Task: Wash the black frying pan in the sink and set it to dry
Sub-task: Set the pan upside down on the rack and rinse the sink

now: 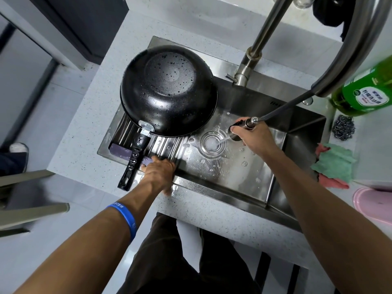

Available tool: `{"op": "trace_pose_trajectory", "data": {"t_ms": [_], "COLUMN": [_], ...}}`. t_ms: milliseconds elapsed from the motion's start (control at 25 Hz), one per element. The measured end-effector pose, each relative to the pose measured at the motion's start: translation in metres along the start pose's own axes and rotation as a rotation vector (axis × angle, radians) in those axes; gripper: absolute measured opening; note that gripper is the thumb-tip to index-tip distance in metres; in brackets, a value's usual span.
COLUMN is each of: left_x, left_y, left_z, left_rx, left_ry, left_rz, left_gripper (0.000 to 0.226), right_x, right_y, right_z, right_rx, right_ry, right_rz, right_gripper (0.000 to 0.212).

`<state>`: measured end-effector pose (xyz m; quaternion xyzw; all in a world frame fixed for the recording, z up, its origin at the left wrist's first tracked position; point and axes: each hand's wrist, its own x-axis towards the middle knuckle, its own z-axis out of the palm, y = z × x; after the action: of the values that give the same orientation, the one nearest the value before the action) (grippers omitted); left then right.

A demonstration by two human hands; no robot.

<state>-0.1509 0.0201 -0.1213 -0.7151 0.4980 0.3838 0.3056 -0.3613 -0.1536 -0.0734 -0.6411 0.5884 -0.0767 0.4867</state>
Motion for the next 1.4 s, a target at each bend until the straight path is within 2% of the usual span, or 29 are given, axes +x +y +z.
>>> {"op": "trace_pose_trajectory", "data": {"t_ms": [640,760,880,1040,1160,1280,1400], "left_x": [0.000,-0.005,-0.007,-0.009,-0.010,-0.011,-0.012], "left_y": [0.000,0.002,0.002,0.001,0.004,0.003,0.002], "left_z": [0.001,-0.003,-0.004,-0.005,-0.007,-0.007,-0.007], "left_rx": [-0.004,-0.012,-0.026,-0.023,-0.005,0.012,0.011], "left_ry": [-0.013,-0.019,-0.034,-0.022,-0.029,-0.036,-0.031], "left_rz": [0.001,-0.010,-0.005,0.003,0.009,0.002,0.017], "left_gripper": [0.072,0.078,0.085,0.078,0.074,0.073,0.070], "right_x": [-0.010,-0.012,-0.010,-0.007,-0.012,-0.004,0.010], "right_y": [0.001,-0.004,-0.005,0.002,-0.003,-0.013,-0.010], "right_z": [-0.001,0.005,0.006,0.003,0.013,0.024,0.016], "right_rx": [0.077,0.128,0.152,0.066,0.184,0.320,0.397], "right_ry": [0.042,0.028,0.059,0.048,0.012,0.008,0.164], "right_rz": [0.018,0.012,0.022,0.029,0.044,0.043,0.072], "right_gripper": [0.011,0.003,0.005,0.015,0.004,0.017,0.027]}}
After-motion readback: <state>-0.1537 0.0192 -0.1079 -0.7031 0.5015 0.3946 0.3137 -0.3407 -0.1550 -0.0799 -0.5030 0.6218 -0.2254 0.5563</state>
